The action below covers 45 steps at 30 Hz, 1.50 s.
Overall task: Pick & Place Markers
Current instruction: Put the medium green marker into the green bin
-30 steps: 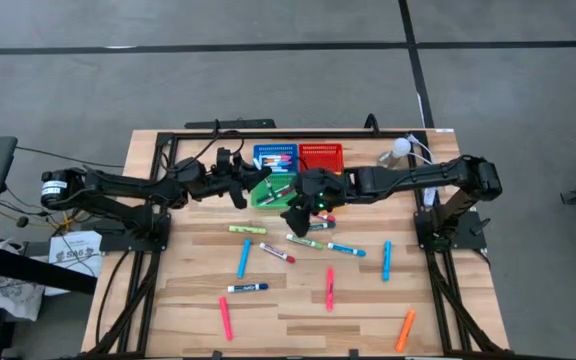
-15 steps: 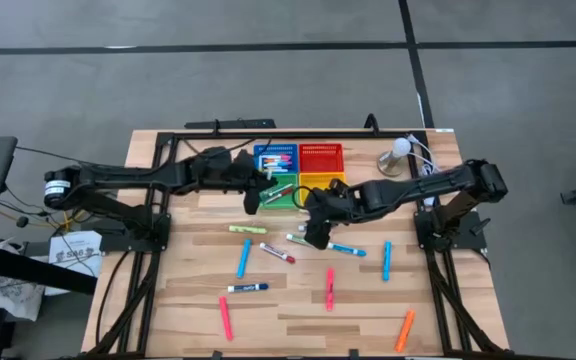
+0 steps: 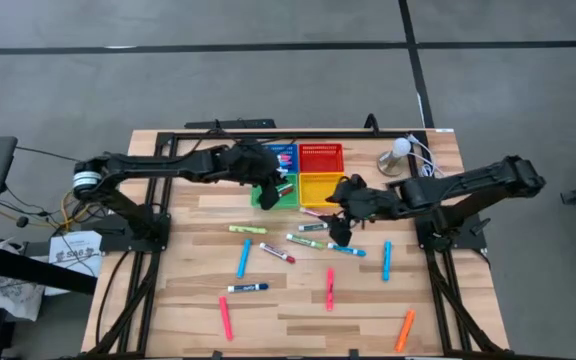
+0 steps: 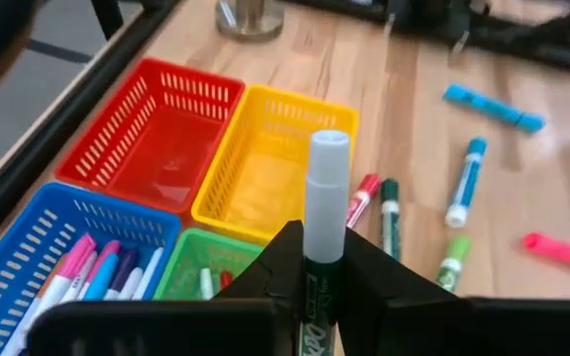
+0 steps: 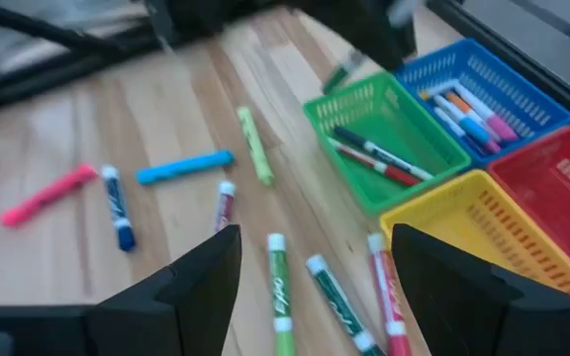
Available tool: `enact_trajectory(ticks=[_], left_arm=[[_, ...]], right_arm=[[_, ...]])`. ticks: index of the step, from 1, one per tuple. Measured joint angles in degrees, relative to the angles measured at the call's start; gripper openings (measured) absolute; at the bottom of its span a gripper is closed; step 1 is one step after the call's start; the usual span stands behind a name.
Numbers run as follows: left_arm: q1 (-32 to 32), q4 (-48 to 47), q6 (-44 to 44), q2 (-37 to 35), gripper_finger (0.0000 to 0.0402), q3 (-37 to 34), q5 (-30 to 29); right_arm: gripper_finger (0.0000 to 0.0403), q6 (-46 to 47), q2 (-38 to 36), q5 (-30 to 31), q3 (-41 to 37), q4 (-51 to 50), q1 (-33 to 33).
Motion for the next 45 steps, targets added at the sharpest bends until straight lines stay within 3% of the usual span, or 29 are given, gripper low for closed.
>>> enact_trajectory(ticks=[8,18,37,45], left_arm=[[2.0,-7.9,5.7,9.5,0.0039,7.7,0.0],[4.9,-12.4,7.5,14.9,0.0041,9.1,0.8],[5.0,-12.0,8.1,20.9,0.0034,9.1,3.0],[5.0,-11.8,8.2,21.3,0.005,9.1,3.1]], right_arm=[[0.0253,0.6,-8.5,-0.2,-10.2,7.6,0.8],[0.0253,1.2,-16.9,-0.2,-18.1,13.5,0.8],[0.0253,0.6,-17.5,-0.3,-18.4,13.8,0.8],[0.0253,0.6,-17.5,-0.3,-18.4,13.8,0.8]])
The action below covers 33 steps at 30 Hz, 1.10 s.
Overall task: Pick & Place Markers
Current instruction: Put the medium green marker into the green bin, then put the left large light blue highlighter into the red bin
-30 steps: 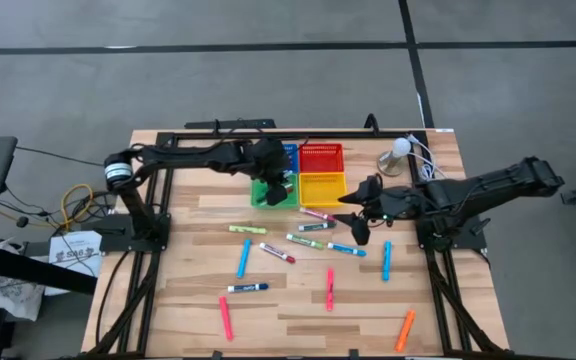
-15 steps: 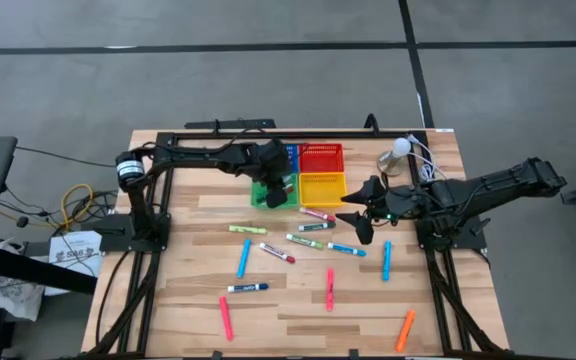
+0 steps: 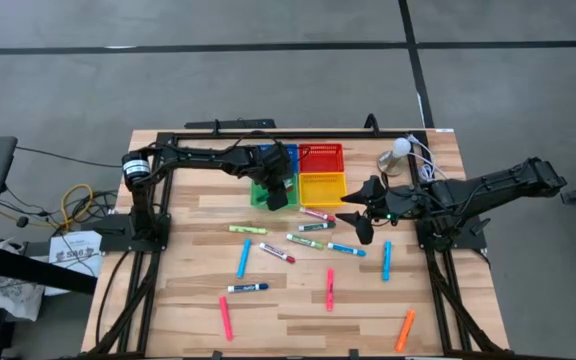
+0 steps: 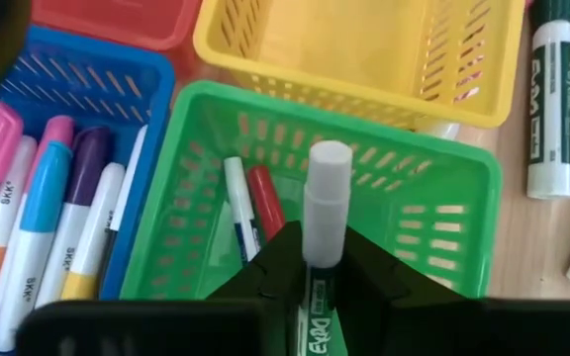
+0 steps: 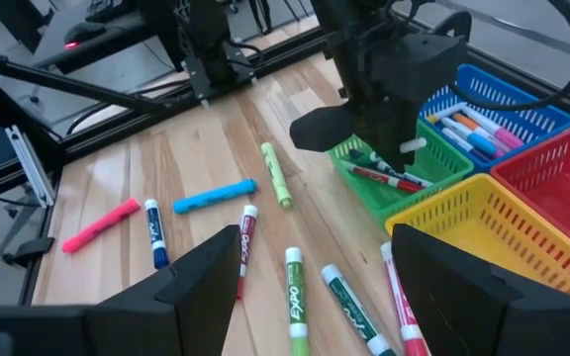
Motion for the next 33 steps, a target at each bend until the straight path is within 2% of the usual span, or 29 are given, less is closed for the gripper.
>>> enact_trajectory(ticks=[7,22,27,33], left_arm=[[0.0,0.1,0.6,0.0,0.0048,0.0,0.0],[-0.1,0.6,1.6,-0.8,0.012,-0.6,-0.4],[-0.6,0.9,-4.4,-8.1,0.0134,-0.5,-0.6],[-3.4,1.1,-11.6,-20.6,0.0131,-1.1,-0.7]], right_arm=[[0.0253,0.4,0.0,0.0,0.0,0.0,0.0],[0.0253,0.4,0.0,0.0,0.0,0.0,0.0],[0.0253,0.4,0.0,0.0,0.0,0.0,0.0],[0.0253,0.5,0.0,0.0,0.0,0.0,0.0]])
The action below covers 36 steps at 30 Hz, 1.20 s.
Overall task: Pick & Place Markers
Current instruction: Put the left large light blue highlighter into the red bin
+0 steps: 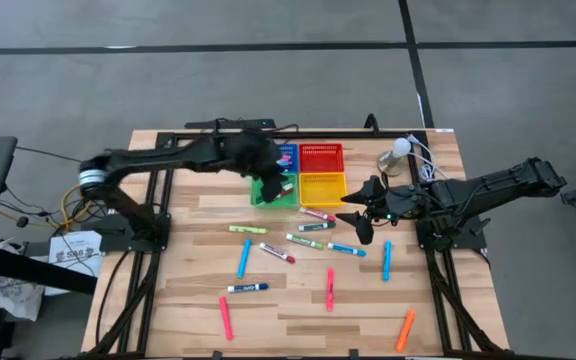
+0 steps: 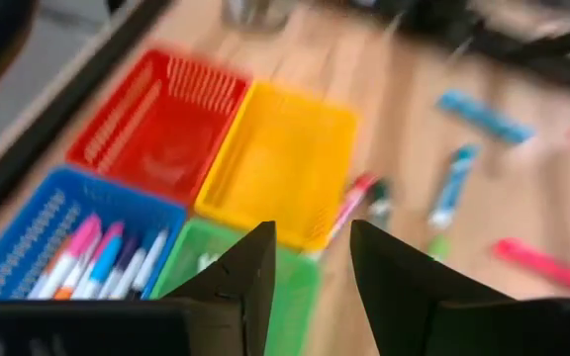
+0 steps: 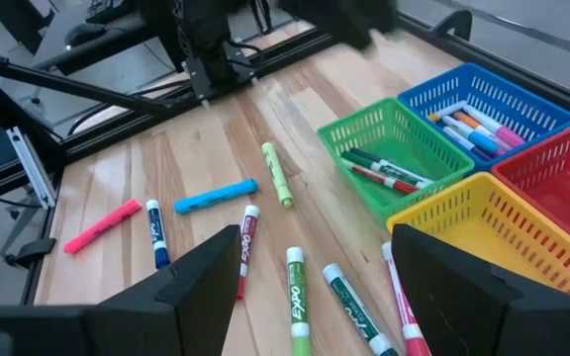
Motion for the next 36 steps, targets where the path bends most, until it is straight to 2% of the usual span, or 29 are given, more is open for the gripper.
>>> enact_trajectory(ticks=[6,12,17,21,30,36], left_arm=[[-4.2,-0.1,-1.1,-12.6,0.0133,-6.3,0.1],[-8.3,-0.1,-11.8,-23.4,0.0129,-15.6,0.0],[-12.7,1.7,-17.7,-29.7,0.0131,-23.3,-0.1],[-17.0,4.7,-22.5,-32.4,0.0131,-28.7,-0.3],[-25.2,10.4,-35.7,-32.0,0.0131,-36.9,-1.8],[-27.0,11.8,-37.6,-32.0,0.0133,-39.6,-1.8]], right_arm=[[0.0253,0.0,0.0,-0.1,0.0,0.0,0.0],[0.0253,0.0,0.0,-0.1,0.0,0.0,0.0],[0.0253,0.0,0.0,-0.1,0.0,0.1,0.2],[0.0253,0.0,0.0,-0.1,0.0,0.4,0.9],[0.0253,0.0,0.0,-0.1,0.0,0.4,2.1],[0.0253,0.0,0.0,0.0,0.0,0.4,2.1]])
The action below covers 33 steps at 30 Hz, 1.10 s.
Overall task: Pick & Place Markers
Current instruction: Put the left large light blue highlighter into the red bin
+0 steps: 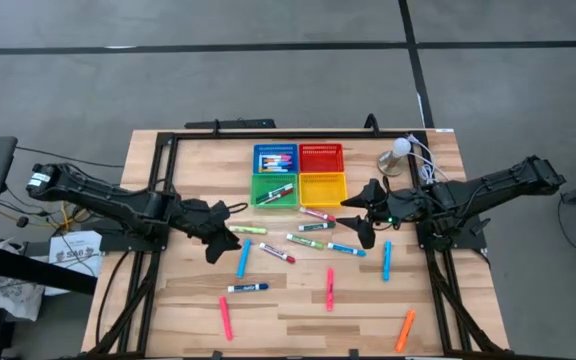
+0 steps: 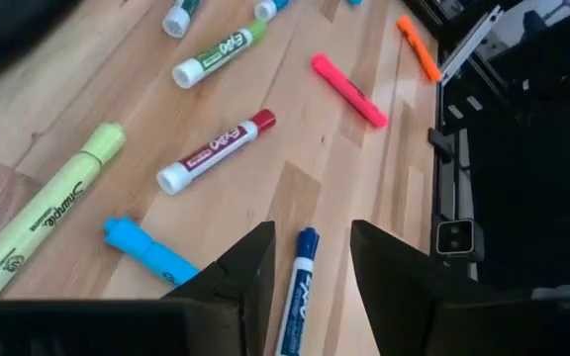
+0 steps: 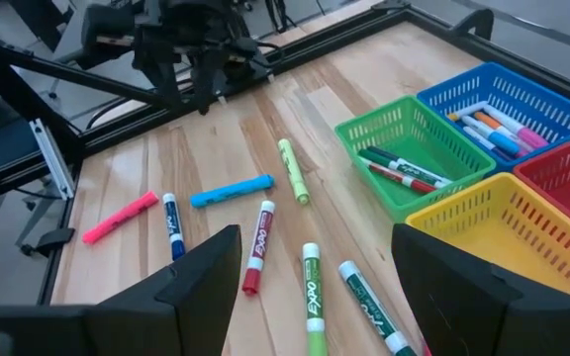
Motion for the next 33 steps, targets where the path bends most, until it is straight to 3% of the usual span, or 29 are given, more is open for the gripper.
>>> enact_trajectory(ticks=[8,16,28,33], left_arm=[[1.7,0.6,6.9,1.5,0.0133,-1.0,-3.8],[-0.3,0.6,8.9,10.1,0.0132,-1.0,-3.9],[-8.9,0.0,-17.6,15.2,0.0131,-1.0,-3.4],[-13.6,0.0,-21.4,14.9,0.0131,-0.5,-3.4]], right_arm=[[0.0253,0.0,0.0,0.0,0.0,0.0,-0.1],[0.0253,0.0,0.0,0.0,0.0,0.0,-0.1],[0.0253,1.0,0.0,0.1,0.0,-0.1,-0.1],[0.0253,1.0,0.0,0.1,0.0,-0.4,-0.2]])
